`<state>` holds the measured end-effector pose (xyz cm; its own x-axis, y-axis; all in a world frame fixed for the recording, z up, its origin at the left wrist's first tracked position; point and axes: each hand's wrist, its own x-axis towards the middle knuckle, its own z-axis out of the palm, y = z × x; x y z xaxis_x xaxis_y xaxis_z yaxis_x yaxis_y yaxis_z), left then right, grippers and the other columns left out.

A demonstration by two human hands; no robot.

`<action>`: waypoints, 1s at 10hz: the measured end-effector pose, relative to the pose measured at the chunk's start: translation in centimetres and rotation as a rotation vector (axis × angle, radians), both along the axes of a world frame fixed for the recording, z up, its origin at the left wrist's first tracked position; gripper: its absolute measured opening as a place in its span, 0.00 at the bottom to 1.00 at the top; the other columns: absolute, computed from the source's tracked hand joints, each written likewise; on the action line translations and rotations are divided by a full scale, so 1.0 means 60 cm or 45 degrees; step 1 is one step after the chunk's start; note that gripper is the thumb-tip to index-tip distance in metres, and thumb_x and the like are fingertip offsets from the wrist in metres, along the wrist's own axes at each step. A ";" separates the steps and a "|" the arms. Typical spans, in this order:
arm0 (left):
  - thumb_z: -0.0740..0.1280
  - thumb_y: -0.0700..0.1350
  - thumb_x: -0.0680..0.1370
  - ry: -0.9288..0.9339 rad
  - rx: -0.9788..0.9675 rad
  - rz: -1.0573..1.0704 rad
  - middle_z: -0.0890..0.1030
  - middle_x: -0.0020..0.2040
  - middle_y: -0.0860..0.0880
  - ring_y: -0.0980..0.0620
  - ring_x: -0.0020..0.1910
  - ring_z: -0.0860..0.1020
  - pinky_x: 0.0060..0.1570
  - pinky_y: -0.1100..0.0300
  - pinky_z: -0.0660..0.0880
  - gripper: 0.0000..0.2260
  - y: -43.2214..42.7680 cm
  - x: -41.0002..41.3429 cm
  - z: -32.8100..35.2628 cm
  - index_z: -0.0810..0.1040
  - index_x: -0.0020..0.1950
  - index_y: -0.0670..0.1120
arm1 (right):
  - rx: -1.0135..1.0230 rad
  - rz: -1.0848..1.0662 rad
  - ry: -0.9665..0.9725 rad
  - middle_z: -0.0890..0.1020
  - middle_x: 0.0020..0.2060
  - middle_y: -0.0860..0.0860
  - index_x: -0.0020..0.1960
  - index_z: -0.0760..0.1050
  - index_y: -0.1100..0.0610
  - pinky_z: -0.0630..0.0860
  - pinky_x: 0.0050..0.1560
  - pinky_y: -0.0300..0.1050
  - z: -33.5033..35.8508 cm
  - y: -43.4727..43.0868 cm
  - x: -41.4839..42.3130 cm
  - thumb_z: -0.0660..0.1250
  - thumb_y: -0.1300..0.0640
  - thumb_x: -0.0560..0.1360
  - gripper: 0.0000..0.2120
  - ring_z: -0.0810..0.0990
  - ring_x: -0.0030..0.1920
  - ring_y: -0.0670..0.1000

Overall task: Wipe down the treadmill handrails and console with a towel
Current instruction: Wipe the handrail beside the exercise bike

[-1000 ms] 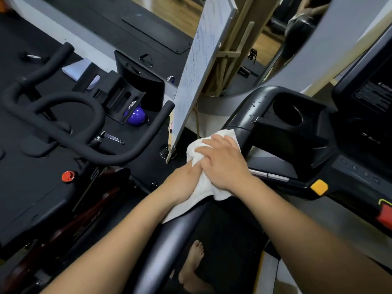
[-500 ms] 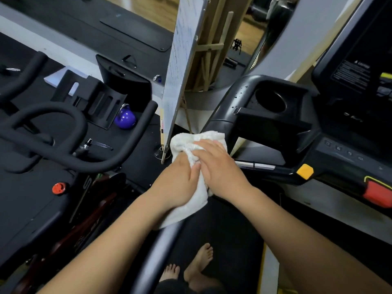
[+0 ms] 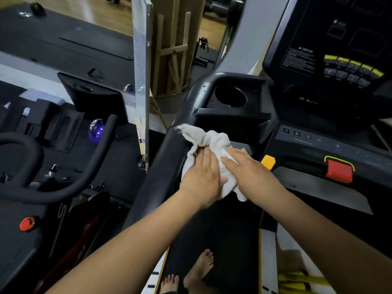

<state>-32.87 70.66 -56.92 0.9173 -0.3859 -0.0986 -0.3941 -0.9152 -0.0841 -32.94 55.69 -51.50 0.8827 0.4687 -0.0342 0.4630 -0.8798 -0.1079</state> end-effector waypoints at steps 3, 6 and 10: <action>0.51 0.55 0.84 -0.066 -0.262 -0.098 0.60 0.75 0.33 0.35 0.77 0.55 0.76 0.41 0.51 0.29 -0.108 0.004 0.023 0.55 0.75 0.33 | -0.441 0.029 -0.187 0.80 0.56 0.62 0.52 0.80 0.63 0.67 0.65 0.66 0.038 -0.089 -0.006 0.81 0.63 0.50 0.31 0.79 0.61 0.63; 0.62 0.45 0.79 0.123 -0.527 -0.362 0.62 0.77 0.43 0.44 0.75 0.61 0.71 0.55 0.59 0.26 0.016 -0.004 0.036 0.61 0.77 0.42 | -0.626 0.000 0.040 0.79 0.54 0.52 0.63 0.69 0.50 0.72 0.56 0.52 0.022 0.017 0.040 0.70 0.41 0.64 0.31 0.78 0.55 0.57; 0.50 0.59 0.79 -0.087 -0.604 0.230 0.55 0.80 0.40 0.42 0.80 0.51 0.77 0.45 0.52 0.33 0.127 -0.044 0.017 0.56 0.79 0.41 | -0.260 0.063 -0.363 0.76 0.60 0.56 0.68 0.72 0.54 0.71 0.62 0.56 -0.048 0.017 -0.007 0.69 0.55 0.70 0.27 0.75 0.58 0.58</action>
<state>-35.48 78.29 -55.90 0.9717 -0.2084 0.1114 -0.2342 -0.9120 0.3368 -33.33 56.74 -54.40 0.8468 0.5198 0.1131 0.4915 -0.8458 0.2077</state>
